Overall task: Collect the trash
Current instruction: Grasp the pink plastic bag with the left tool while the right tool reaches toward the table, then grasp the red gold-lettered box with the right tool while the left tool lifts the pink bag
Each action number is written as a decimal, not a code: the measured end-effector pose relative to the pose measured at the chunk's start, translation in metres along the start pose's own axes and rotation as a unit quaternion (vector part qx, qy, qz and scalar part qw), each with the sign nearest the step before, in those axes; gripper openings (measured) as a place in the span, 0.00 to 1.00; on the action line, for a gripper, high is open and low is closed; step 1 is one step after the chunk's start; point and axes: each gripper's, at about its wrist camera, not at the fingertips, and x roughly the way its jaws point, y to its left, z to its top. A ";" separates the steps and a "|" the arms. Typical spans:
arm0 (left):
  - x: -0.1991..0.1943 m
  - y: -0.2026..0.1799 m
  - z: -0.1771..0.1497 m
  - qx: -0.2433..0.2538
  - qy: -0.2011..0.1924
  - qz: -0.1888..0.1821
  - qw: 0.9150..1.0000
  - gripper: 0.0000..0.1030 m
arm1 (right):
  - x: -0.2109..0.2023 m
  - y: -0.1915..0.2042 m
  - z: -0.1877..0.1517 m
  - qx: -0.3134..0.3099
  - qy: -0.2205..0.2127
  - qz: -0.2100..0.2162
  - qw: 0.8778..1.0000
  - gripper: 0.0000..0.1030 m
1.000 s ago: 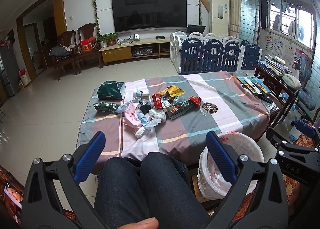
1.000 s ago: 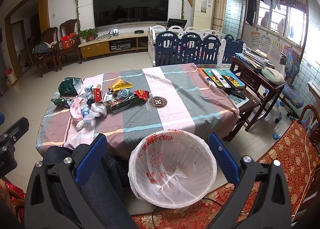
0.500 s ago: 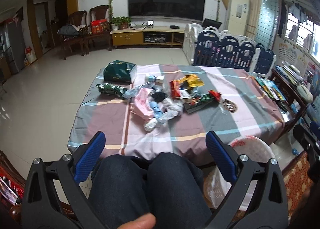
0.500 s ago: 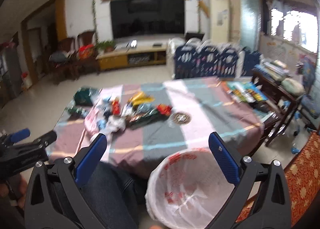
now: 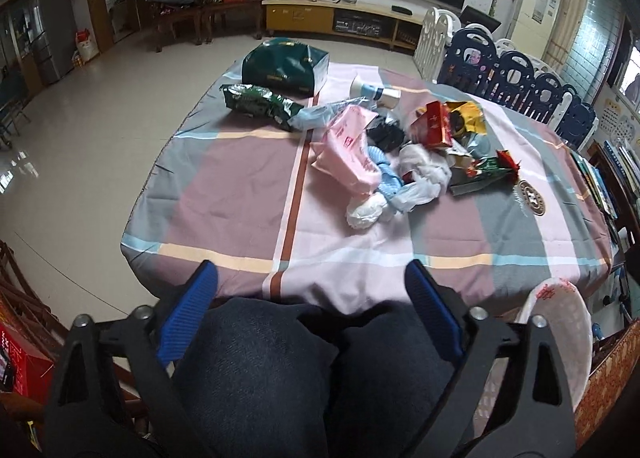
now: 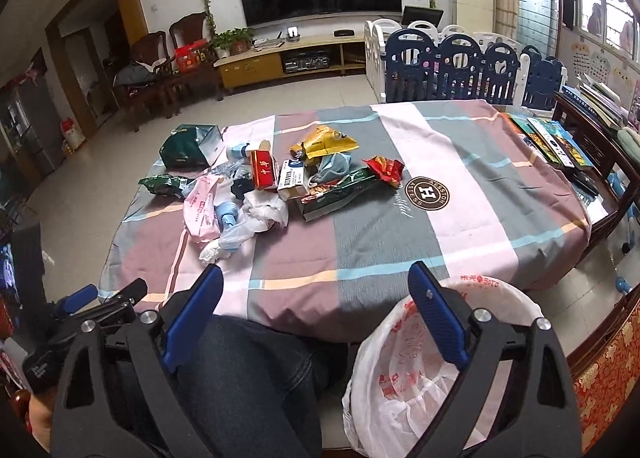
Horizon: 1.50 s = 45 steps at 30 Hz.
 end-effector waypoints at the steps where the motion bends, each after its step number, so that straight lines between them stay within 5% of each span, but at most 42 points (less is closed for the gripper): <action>1: 0.006 0.000 0.002 0.001 0.001 0.001 1.000 0.77 | 0.006 0.000 0.002 0.002 0.002 -0.003 1.000 0.80; 5: 0.035 0.011 0.018 -0.022 0.012 -0.001 1.000 0.58 | 0.028 -0.007 0.008 0.020 0.026 -0.013 0.999 0.53; 9: 0.071 0.020 0.036 -0.071 0.028 -0.025 0.997 0.58 | 0.040 -0.014 0.006 0.031 0.042 -0.014 0.999 0.51; 18: 0.149 0.015 0.094 -0.122 0.040 -0.101 0.987 0.84 | 0.062 -0.043 -0.003 0.063 0.080 -0.027 0.994 0.51; 20: 0.165 0.010 0.096 -0.104 0.043 -0.111 0.987 0.67 | 0.067 -0.045 -0.006 0.065 0.089 -0.028 0.994 0.51; 21: 0.174 0.008 0.093 -0.095 0.054 -0.125 0.986 0.26 | 0.070 -0.045 -0.007 0.064 0.091 -0.029 0.993 0.51; 23: 0.180 0.017 0.088 -0.127 0.074 -0.145 0.979 0.22 | 0.074 -0.044 -0.010 0.061 0.095 -0.033 0.993 0.51; 25: 0.162 0.028 0.088 -0.156 0.036 -0.182 0.970 0.22 | 0.083 -0.040 -0.011 0.054 0.097 -0.029 0.993 0.51; 30: 0.092 0.045 0.074 -0.130 -0.100 -0.069 0.984 0.23 | 0.116 -0.017 -0.003 0.051 0.095 0.013 0.994 0.51; 35: 0.094 0.061 0.067 -0.179 -0.093 -0.081 0.976 0.23 | 0.167 0.026 0.021 0.049 0.088 0.059 0.993 0.52; 39: 0.102 0.065 0.066 -0.188 -0.085 -0.083 0.975 0.23 | 0.193 0.045 0.055 0.052 0.052 0.044 0.996 0.56; 41: 0.102 0.064 0.064 -0.184 -0.088 -0.081 0.976 0.23 | 0.207 0.053 0.075 0.038 0.048 0.026 0.998 0.74; 45: 0.102 0.060 0.061 -0.167 -0.091 -0.073 0.979 0.23 | 0.244 0.070 0.095 -0.001 0.065 -0.006 0.998 0.72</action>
